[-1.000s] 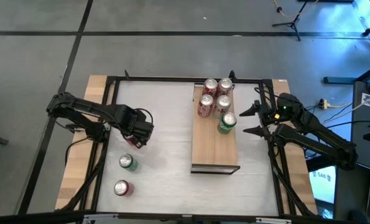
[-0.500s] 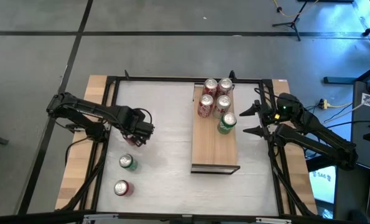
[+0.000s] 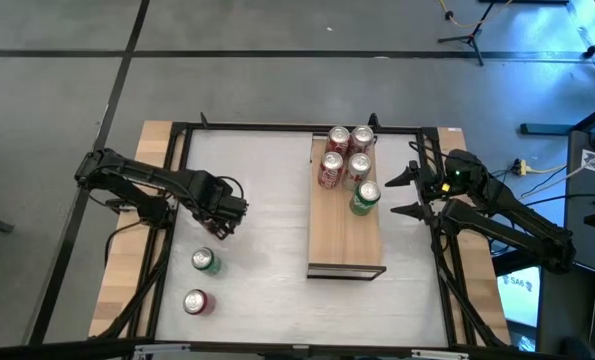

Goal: Place canned beverage on shelf
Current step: Put the top red black soda can on the shelf

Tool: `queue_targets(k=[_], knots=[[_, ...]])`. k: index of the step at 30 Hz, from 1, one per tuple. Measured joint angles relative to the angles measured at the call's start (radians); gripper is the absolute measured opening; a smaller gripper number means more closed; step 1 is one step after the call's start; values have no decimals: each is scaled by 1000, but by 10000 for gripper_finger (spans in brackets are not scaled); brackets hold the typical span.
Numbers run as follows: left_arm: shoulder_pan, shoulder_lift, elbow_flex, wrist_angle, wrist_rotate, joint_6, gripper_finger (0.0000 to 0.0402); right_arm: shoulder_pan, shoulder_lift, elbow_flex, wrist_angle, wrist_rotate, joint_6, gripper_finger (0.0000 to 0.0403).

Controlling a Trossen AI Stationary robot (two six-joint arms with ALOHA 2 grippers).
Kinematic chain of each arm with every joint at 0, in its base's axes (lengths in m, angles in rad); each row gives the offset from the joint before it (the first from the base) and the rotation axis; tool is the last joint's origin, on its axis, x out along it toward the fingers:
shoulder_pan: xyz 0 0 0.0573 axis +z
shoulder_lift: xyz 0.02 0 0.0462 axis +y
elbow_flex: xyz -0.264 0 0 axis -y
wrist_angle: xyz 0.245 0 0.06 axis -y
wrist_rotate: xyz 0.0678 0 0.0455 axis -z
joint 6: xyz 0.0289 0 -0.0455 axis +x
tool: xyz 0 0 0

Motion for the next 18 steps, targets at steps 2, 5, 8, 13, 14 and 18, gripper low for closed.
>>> queue_targets(k=[2, 5, 8, 13, 14, 18], knots=[[1, 0, 0, 0, 14, -1, 277, 0, 0, 0, 0, 0, 0, 397], [1, 0, 0, 0, 46, -9, 294, 0, 0, 0, 0, 0, 0, 397], [1, 0, 0, 0, 50, -11, 323, 0, 0, 0, 0, 0, 0, 397], [1, 0, 0, 0, 17, -19, 370, 0, 0, 0, 0, 0, 0, 397], [1, 1, 0, 0, 1, -21, 376, 0, 0, 0, 0, 0, 0, 397], [1, 2, 0, 0, -62, -31, 388, 0, 0, 0, 0, 0, 0, 397]])
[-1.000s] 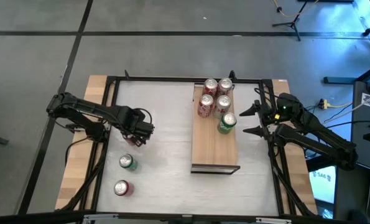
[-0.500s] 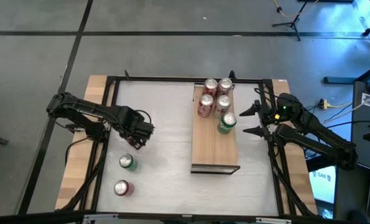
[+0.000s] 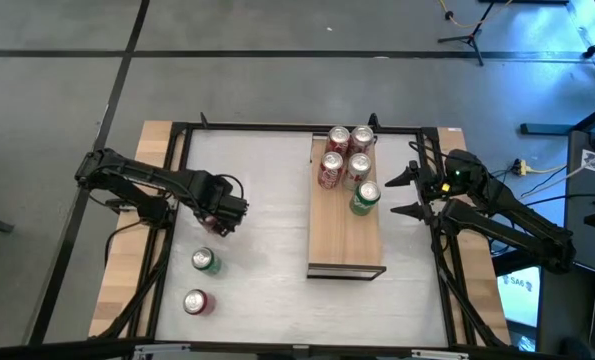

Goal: Place canned beverage on shelf
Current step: Put the top red black soda can on the shelf

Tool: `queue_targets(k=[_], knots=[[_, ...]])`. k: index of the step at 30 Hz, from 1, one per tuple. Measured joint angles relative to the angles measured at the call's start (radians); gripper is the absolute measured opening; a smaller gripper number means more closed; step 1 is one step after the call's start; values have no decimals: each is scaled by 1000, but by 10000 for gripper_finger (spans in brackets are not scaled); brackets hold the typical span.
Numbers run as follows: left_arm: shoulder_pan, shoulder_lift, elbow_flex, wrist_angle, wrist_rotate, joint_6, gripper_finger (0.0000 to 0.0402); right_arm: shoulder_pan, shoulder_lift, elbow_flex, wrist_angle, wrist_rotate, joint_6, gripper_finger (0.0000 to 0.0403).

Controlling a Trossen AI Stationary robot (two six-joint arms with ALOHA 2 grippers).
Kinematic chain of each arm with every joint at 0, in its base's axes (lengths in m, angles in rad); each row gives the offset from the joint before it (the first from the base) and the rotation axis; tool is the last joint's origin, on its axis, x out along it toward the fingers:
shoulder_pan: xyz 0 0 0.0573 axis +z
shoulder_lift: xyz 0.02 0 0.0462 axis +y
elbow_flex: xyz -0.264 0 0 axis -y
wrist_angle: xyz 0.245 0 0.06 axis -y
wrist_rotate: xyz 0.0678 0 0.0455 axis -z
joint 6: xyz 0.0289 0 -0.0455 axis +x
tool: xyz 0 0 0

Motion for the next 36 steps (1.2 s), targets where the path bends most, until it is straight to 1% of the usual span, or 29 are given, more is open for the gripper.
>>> queue_targets(k=[3, 9, 14, 17, 26, 33, 36], knots=[[0, 0, -1, 0, -35, -19, 389, 0, 0, 0, 0, 0, 0, 397], [0, 0, -19, 4, -31, -13, 390, 0, 0, 0, 0, 0, -2, 397], [0, 0, -114, 27, 60, 51, 390, 0, 0, 0, 0, 0, -2, 397], [0, 0, -173, 86, 55, 66, 390, 0, 0, 0, 0, 0, -2, 397], [0, 0, -298, 212, 51, 85, 390, 0, 0, 0, 0, 0, -3, 397], [0, 0, -307, 215, 57, 80, 390, 0, 0, 0, 0, 2, -3, 397], [0, 0, -307, 231, 52, 58, 390, 0, 0, 0, 0, 25, -4, 397]])
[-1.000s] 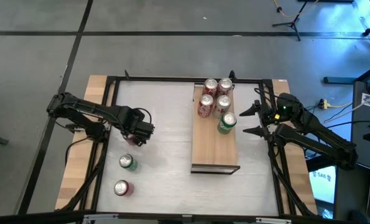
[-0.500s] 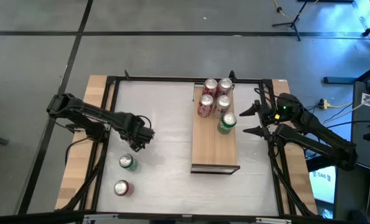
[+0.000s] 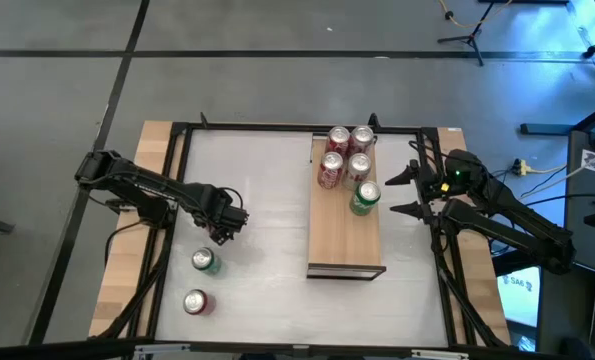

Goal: Place canned beverage on shelf
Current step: Put the top red black soda can on the shelf

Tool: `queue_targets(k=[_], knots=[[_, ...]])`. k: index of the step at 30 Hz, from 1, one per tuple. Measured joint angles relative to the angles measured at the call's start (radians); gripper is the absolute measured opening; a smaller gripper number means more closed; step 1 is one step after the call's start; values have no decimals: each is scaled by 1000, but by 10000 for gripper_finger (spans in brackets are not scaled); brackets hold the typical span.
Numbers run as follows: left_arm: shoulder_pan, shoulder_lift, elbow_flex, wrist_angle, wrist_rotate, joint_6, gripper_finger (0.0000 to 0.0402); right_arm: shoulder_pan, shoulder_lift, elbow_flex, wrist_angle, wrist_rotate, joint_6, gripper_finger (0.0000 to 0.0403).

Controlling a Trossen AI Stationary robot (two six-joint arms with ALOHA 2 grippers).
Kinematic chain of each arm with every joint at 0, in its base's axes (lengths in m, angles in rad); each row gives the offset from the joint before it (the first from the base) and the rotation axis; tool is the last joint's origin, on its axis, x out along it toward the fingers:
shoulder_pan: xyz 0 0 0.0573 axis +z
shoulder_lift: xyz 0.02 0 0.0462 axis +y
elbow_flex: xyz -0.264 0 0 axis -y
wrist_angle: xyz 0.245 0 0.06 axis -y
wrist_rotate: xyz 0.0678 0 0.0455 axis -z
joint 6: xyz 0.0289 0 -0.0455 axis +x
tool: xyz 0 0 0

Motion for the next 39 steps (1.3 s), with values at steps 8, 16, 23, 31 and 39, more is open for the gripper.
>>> queue_targets(k=[8, 16, 23, 31, 39], knots=[[0, 0, 0, 72, -3, 0, 389, 0, 0, 0, -1, 13, 0, 397], [-1, 0, 0, 77, -2, -31, 384, 0, 0, 0, -1, 13, 0, 397], [-1, 0, 0, 77, -1, -80, 330, 0, 0, 0, -1, 13, 1, 397], [0, 0, 18, 103, 3, -81, 282, 0, 0, 0, -1, 13, 1, 397], [2, 1, 203, 91, 16, -72, 282, 0, 0, 0, 0, 13, 1, 397]])
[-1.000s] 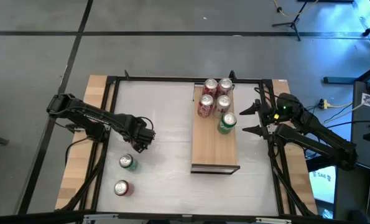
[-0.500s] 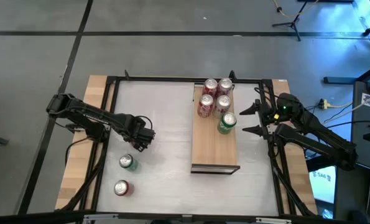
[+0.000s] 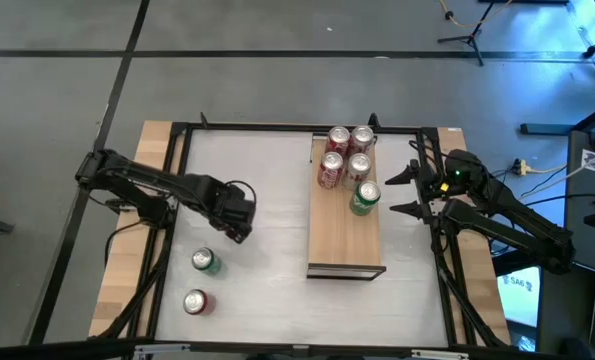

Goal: Place canned beverage on shelf
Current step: Put the top red black soda can on the shelf

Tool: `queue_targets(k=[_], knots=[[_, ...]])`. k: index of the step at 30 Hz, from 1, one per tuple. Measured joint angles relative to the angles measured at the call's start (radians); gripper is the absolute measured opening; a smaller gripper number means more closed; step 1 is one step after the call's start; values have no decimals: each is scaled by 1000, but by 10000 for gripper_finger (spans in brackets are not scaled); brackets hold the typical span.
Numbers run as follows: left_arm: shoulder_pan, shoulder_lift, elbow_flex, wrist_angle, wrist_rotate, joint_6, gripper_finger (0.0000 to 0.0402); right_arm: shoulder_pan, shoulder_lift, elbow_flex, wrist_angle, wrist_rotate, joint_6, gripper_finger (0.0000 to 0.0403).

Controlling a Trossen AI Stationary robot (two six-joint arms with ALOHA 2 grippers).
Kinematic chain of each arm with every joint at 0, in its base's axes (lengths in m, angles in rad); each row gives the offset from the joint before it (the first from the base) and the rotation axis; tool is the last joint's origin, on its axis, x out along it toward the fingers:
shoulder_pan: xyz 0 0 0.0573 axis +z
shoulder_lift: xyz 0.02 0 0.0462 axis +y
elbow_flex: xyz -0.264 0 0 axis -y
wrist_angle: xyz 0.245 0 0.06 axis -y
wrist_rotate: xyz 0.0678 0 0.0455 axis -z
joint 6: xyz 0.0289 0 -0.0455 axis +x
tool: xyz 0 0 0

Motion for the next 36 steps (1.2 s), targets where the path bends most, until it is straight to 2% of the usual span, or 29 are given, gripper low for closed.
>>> queue_targets(k=[6, 13, 20, 29, 36], knots=[[16, 0, 209, -5, 58, 1, 282, 0, 0, 0, 0, 0, 0, 397], [31, 25, 434, -9, -26, 9, 282, 0, 0, 0, 0, 0, 0, 397], [51, 181, 669, -13, -50, 159, 282, 0, 0, 0, 0, 0, 0, 397], [115, 412, 967, -91, 25, 336, 282, 0, 0, 0, 0, 0, 0, 397], [166, 508, 1095, -94, 31, 425, 282, 0, 0, 0, 0, 0, 0, 397]])
